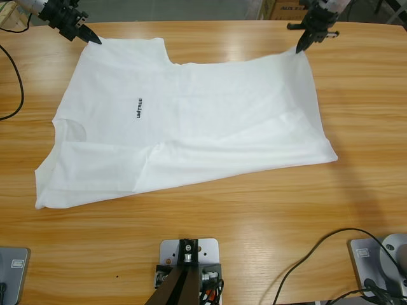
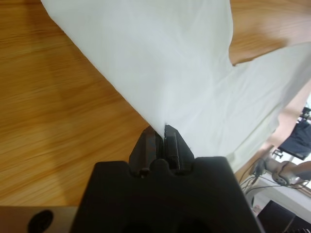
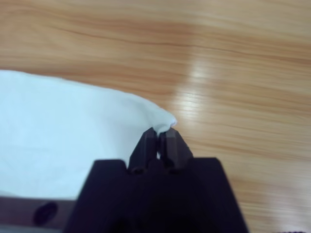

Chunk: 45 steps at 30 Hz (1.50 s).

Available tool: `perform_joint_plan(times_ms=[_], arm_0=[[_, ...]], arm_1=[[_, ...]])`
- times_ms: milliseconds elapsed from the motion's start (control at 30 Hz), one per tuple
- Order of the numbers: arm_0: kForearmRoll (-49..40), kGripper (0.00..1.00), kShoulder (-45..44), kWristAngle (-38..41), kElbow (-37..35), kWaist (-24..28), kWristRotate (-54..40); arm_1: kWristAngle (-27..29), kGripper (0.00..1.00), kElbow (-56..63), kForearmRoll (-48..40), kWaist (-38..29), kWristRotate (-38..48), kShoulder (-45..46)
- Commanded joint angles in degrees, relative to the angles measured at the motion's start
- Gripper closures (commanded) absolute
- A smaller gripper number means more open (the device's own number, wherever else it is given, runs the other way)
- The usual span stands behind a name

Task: Fold clothes

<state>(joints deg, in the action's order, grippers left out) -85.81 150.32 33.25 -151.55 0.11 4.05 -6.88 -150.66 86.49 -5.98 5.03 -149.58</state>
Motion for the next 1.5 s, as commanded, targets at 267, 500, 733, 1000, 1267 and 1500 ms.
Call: perform_joint_plan(times_ms=[267,500,733,1000,1267,1500], arm_0=[[-9.55,1.0,-7.67,-0.82,-23.04,-0.55,2.81],[-9.48,1.0,-9.78,-0.61,-13.26,-1.31,2.72],[-9.47,1.0,-10.64,0.26,-4.84,-1.98,2.46],[-9.47,1.0,-11.47,0.94,1.92,-2.31,1.45],[-9.45,1.0,-14.62,-0.8,10.84,-2.31,0.24],[-9.38,1.0,-16.27,-0.97,14.48,-1.78,-0.53]], arm_1=[[1.92,1.0,3.71,5.6,0.46,-1.16,4.73],[2.24,1.0,8.53,5.41,0.53,-1.42,7.14],[2.94,1.0,12.34,5.23,0.82,-1.58,10.16],[2.56,1.0,17.16,5.0,0.89,-2.07,12.2],[2.58,1.0,21.85,4.21,0.83,-2.3,15.88],[2.66,1.0,25.84,4.02,0.87,-2.35,18.74]])
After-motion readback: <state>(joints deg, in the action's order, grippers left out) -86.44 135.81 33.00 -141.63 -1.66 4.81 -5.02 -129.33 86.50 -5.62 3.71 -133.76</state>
